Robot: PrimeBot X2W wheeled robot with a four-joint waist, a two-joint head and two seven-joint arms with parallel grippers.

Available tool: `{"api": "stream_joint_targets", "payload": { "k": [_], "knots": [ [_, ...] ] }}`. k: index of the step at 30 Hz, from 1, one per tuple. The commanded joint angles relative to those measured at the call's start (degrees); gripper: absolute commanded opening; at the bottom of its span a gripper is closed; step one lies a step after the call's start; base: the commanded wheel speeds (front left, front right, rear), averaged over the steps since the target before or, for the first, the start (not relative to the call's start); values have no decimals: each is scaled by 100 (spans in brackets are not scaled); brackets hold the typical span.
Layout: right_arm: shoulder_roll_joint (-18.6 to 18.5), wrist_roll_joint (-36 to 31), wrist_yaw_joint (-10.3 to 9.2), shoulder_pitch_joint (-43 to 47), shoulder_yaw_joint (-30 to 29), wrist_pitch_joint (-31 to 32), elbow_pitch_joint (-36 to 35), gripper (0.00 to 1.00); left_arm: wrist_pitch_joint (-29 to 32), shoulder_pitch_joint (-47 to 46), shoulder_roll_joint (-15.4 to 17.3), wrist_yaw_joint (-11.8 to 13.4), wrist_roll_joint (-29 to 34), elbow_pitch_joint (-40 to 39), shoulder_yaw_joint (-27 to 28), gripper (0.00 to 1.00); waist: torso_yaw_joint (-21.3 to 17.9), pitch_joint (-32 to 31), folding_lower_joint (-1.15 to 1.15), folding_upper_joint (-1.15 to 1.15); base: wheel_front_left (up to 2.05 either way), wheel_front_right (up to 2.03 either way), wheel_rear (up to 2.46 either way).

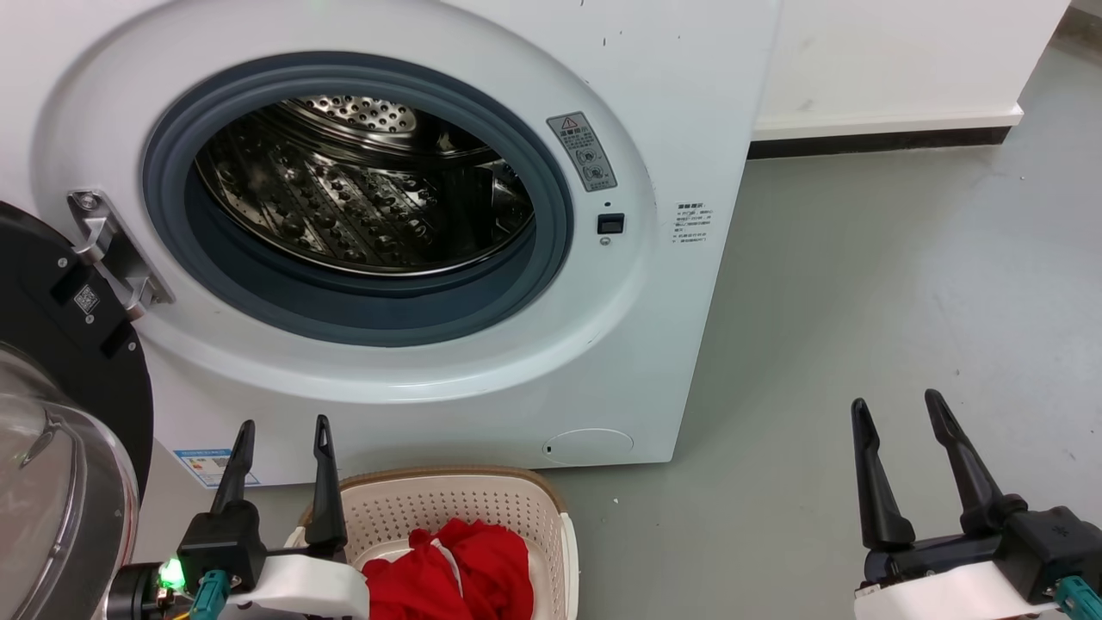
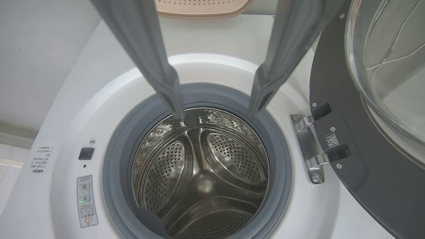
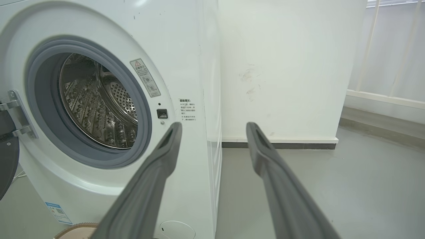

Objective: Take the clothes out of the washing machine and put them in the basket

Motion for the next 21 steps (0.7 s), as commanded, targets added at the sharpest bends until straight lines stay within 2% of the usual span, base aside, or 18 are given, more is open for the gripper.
{"api": "stream_joint_targets", "payload": {
  "k": [1,21],
  "knots": [
    [1,39,-4,43,-1,-11,11,100,-14,71,-6,3,19,-33,10,100,-4,-2,1,0,0,0,0],
    [2,112,-4,-11,22,-11,57,100,-15,91,-51,-97,107,-102,137,100,-10,-30,1,0,0,0,0]
  ]
}}
